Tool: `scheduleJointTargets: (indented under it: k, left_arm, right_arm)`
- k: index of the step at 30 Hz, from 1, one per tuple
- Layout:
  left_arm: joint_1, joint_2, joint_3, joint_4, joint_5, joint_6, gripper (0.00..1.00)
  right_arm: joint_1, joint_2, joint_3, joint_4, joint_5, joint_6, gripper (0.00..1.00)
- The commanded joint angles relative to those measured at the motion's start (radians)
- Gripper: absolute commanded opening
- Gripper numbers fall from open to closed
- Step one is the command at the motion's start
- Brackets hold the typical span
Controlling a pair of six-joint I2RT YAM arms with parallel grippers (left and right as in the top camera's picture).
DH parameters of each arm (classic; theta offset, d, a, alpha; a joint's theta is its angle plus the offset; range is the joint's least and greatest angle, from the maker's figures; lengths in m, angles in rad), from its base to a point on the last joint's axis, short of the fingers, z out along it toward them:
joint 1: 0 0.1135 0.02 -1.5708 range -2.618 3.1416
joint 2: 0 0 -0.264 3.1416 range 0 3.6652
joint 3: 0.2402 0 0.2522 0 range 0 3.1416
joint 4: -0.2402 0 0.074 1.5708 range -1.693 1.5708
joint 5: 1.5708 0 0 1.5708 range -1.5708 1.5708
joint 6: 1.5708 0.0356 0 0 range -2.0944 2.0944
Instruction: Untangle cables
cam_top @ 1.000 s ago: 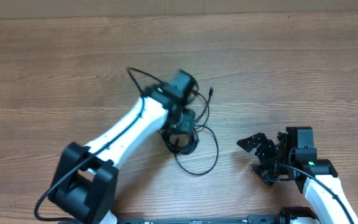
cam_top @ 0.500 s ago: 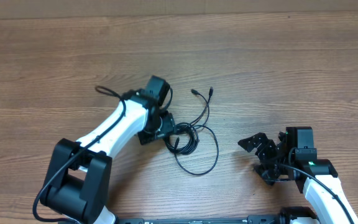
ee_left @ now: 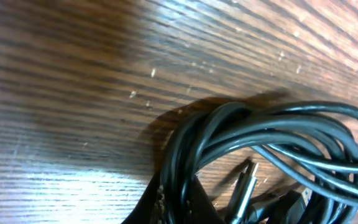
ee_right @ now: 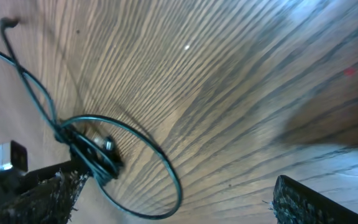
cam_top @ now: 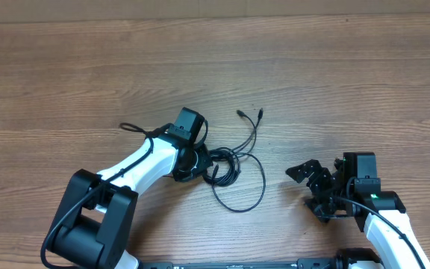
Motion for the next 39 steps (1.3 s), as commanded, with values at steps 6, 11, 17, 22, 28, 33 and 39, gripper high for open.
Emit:
scheduleJointTargets:
  k: [6, 11, 17, 22, 28, 33, 39]
  left_arm:
    - [0.082, -0.063, 0.317, -0.262, -0.064, 0.409, 0.04]
    - [0.068, -0.134, 0.402, -0.319, -0.082, 0.528, 0.04]
    - [0.067, -0.220, 0.405, -0.332, -0.188, 0.502, 0.04]
    - [0.067, -0.249, 0.405, -0.332, -0.196, 0.492, 0.04]
    - [0.067, -0.253, 0.405, -0.317, -0.203, 0.350, 0.04]
    - [0.061, -0.281, 0.406, -0.315, -0.098, 0.099, 0.04]
    - [0.060, -0.342, 0.406, -0.274, -0.004, -0.067, 0.04]
  right_arm:
    - [0.006, -0.001, 0.019, 0.183, -0.432, -0.291, 1.00]
    - [0.006, -0.001, 0.019, 0.227, -0.525, -0.336, 1.00]
    - [0.006, -0.001, 0.019, 0.259, -0.584, -0.304, 1.00]
    - [0.013, 0.000, 0.019, 0.328, -0.615, -0.246, 1.00]
    - [0.088, -0.001, 0.019, 0.419, -0.602, -0.225, 1.00]
    - [0.194, 0.000, 0.019, 0.435, -0.428, -0.125, 1.00]
    - [0.327, 0.000, 0.019, 0.527, -0.130, 0.079, 1.00]
